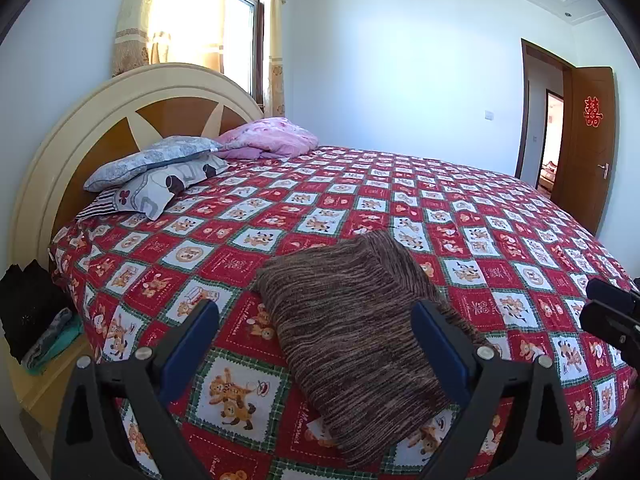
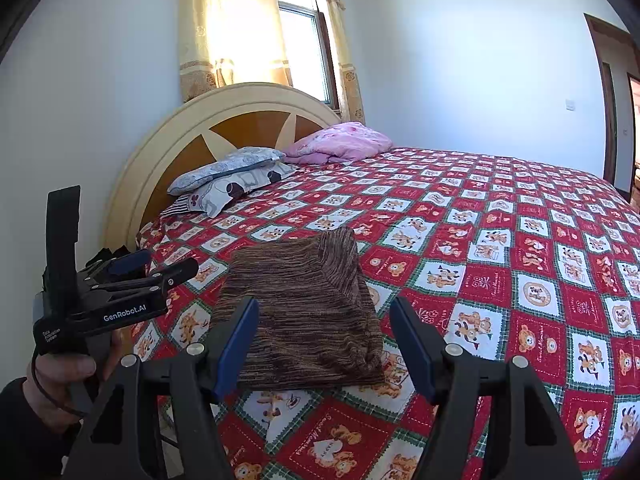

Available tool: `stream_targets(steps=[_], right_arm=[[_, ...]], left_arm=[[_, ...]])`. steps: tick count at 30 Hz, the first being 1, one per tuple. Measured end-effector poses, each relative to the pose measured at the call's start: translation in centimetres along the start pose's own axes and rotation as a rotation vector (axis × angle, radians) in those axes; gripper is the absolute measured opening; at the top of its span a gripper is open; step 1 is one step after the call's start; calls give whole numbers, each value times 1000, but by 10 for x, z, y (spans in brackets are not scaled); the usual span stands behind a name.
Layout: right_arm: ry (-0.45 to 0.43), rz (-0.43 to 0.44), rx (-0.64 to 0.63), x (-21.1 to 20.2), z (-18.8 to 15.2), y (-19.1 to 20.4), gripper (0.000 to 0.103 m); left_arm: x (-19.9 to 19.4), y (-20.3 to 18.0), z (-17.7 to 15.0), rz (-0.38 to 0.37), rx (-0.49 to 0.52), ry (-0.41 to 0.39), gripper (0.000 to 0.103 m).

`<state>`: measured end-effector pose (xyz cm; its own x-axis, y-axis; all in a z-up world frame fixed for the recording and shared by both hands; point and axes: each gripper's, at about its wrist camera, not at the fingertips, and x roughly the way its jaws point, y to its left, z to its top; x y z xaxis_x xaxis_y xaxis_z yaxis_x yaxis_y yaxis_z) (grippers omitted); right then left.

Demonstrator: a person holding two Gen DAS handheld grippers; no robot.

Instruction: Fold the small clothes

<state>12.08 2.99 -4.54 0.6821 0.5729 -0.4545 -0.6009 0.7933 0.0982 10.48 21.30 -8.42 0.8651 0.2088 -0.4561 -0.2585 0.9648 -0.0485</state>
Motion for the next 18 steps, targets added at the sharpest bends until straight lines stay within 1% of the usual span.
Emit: stream_targets(steps=[11,12,14,18], right_arm=[[-18,3,-8,-5,1,4,70],[-23,2,-6,-6,1,4,70],[-36,-4,-9,-9,2,5,70],[-64,-19,-28,-13,3,9,71]], left_arm=[[-1,-3,3,-2,5,5,99],[-1,-3,3,-4,5,6,99],[-2,-4,4,-6,3,8,103],[-4,-5,5,-11,0,3,103]])
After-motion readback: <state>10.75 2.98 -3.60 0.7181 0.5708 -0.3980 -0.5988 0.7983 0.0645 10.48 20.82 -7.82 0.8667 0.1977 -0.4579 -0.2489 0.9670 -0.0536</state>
